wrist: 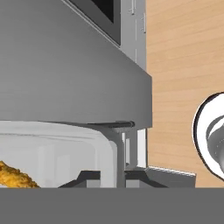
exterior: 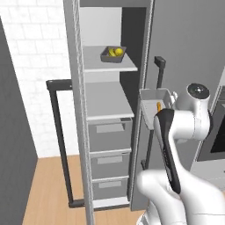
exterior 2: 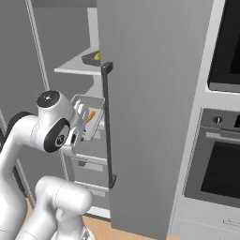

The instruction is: Take the meat container that has the shrimp and place it on the second highest rack of the freezer. Then take the vegetable container that has the lemon and cucumber and place it on the highest rack of the freezer.

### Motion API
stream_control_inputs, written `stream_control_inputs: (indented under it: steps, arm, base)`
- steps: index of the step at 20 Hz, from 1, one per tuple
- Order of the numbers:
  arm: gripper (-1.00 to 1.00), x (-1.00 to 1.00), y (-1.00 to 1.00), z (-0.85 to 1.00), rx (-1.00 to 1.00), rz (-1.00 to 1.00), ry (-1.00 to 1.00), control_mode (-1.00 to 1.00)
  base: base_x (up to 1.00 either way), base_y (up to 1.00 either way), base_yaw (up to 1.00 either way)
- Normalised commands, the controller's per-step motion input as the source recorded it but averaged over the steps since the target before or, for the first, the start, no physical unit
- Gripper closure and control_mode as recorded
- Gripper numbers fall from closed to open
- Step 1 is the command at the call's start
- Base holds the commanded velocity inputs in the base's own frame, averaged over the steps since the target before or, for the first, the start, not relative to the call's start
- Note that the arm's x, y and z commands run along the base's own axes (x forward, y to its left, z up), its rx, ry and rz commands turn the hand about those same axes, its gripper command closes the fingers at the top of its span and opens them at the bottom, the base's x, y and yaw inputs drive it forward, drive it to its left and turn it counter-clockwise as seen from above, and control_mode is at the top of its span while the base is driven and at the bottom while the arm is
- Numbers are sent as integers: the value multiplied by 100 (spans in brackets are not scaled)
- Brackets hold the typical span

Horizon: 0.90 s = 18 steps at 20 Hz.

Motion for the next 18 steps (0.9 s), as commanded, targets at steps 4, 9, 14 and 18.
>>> stream_control_inputs:
  steps: [4,9,14,18]
  arm:
    - [100,0,0,0,0,0,0,100]
    - [100,0,0,0,0,0,0,100]
    - [100,0,0,0,0,0,0,100]
    - [100,0,0,0,0,0,0,100]
  base:
    - [12,47,0]
    - [20,11,0]
    - [30,1,0]
    - [34,14,0]
